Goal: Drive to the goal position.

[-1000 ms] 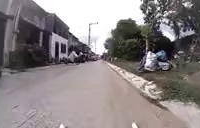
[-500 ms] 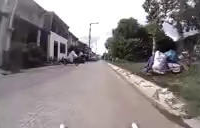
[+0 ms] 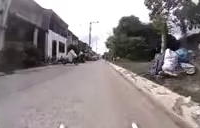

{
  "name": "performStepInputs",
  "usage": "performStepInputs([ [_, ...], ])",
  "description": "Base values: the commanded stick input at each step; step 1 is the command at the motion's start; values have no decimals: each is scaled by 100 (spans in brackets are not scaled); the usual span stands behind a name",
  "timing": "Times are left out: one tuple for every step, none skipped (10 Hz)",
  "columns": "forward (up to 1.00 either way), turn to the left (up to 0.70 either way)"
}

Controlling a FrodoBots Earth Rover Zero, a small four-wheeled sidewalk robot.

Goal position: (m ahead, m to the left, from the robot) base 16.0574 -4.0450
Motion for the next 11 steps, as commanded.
performStepInputs([
  [100,1],
  [100,1],
  [100,1],
  [100,1],
  [100,1],
  [100,1],
  [100,1],
  [100,1],
  [100,1],
  [100,1],
  [100,1],
])
